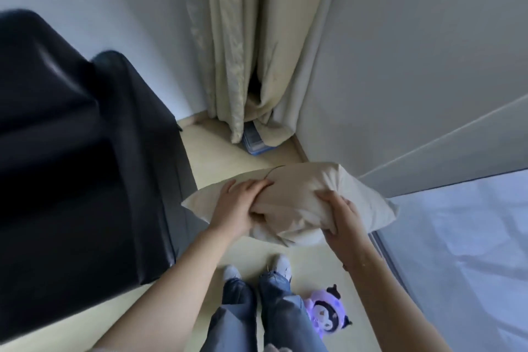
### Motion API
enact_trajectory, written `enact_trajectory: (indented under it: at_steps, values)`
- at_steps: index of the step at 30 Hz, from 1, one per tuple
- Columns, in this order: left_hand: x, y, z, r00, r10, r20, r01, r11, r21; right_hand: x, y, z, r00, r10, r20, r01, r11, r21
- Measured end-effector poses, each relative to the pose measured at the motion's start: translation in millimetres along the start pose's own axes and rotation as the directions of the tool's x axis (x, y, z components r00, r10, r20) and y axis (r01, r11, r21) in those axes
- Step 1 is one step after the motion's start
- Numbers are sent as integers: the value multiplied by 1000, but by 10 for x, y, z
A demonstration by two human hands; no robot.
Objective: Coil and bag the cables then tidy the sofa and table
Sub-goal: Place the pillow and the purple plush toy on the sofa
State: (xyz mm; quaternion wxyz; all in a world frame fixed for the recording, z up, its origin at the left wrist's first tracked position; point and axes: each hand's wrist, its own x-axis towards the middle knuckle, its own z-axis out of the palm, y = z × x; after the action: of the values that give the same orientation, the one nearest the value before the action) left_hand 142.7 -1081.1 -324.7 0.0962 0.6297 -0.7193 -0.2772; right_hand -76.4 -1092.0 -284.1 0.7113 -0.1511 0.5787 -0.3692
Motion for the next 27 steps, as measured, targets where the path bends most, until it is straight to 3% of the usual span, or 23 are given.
enact_trajectory:
  at_steps: [4,6,9,13,16,19,21,27]
  values:
    - [-67,341,-741,974,51,-219,-57,998,-22,-420,-419,202,992,-92,81,89,995,41]
    - [-96,437,-1193,951,87,-295,-91,996,-1,-542,-615,348,966,-227,122,230,973,-13]
    - [-140,464,-1772,930,141,-340,-128,990,61,-709,-898,670,939,-120,321,117,993,28]
    - [-337,383,-2567,921,149,-361,-107,985,132,-1009,-1140,1247,876,-278,395,343,934,-103]
    - [-542,185,-2984,920,131,-369,-80,985,151,-1172,-1223,1738,875,-208,436,239,971,-16]
    - [-841,-241,-3414,931,49,-361,4,990,143,-1162,-1164,2372,870,-85,485,32,993,116]
    - [-1006,-490,-3633,935,17,-355,40,987,155,-1152,-1035,2747,866,7,500,-74,991,114]
    - [-1612,-1747,-4233,953,-104,-285,139,985,106,-969,-220,4108,866,138,481,-194,979,68]
